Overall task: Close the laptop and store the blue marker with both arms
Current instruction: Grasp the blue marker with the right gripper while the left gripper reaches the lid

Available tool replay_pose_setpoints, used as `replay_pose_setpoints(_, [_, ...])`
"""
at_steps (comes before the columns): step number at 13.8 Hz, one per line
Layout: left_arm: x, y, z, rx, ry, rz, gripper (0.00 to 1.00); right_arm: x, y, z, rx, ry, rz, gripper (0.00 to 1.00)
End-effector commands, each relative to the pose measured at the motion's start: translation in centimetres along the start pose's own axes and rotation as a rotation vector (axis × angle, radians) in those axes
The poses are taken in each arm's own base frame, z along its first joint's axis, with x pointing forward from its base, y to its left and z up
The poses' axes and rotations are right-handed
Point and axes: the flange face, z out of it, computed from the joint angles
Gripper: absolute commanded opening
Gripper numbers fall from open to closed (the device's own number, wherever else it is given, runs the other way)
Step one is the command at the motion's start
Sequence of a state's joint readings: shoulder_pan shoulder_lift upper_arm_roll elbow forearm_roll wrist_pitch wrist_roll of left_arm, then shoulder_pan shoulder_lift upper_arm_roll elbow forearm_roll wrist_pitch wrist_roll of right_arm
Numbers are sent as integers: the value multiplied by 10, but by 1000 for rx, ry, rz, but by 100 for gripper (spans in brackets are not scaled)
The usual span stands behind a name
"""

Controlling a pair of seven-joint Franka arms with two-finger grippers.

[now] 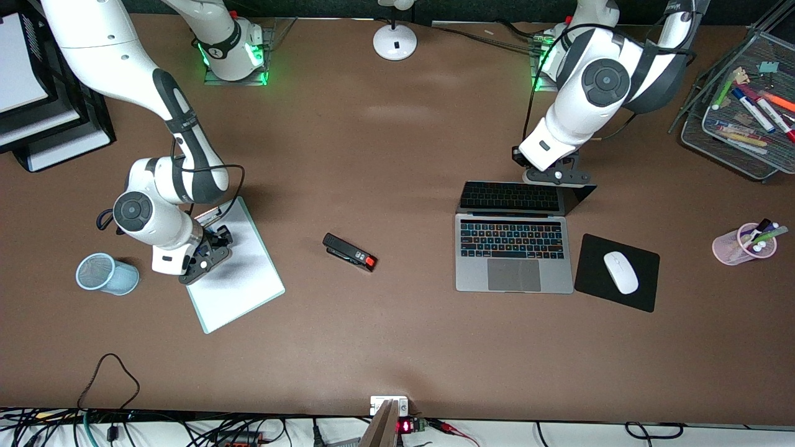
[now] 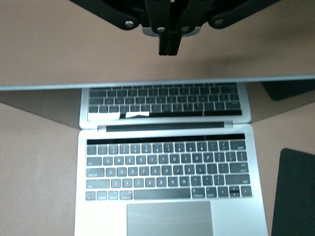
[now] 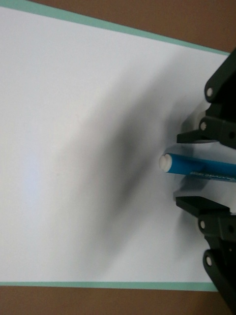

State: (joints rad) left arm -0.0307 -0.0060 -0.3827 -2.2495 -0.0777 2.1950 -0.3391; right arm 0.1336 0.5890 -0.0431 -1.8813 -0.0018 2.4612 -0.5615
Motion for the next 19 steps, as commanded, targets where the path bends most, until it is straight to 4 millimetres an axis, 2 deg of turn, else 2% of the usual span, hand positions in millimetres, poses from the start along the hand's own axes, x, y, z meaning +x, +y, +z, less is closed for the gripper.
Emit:
replay_pose_setpoints(1, [-3, -3, 6, -9, 51, -1, 0, 8, 5, 2, -1, 16, -11, 49])
replay_pose_setpoints(4, [5, -3, 0, -20, 107, 12, 0, 7, 4, 6, 2, 12, -13, 45])
replay_pose_setpoints(7, [15, -3, 3, -8, 173, 46, 0, 8, 4, 10, 0, 15, -13, 38])
replay_pose_setpoints(10, [24, -3, 9, -19, 220, 59, 0, 8, 4, 9, -1, 15, -12, 20])
replay_pose_setpoints(12, [30, -6, 11, -36, 250, 51, 0, 9, 4, 8, -1, 19, -10, 1])
replay_pose_setpoints(14, [37, -6, 19, -45, 284, 65, 0, 15, 9, -3, -11, 35, -8, 0])
replay_pose_setpoints(16, [47, -15, 27, -45, 324, 75, 0, 18, 10, -16, -19, 49, -9, 0])
replay_pose_setpoints(19, [57, -16, 38, -58, 334, 80, 0, 29, 19, -49, -18, 52, -8, 0])
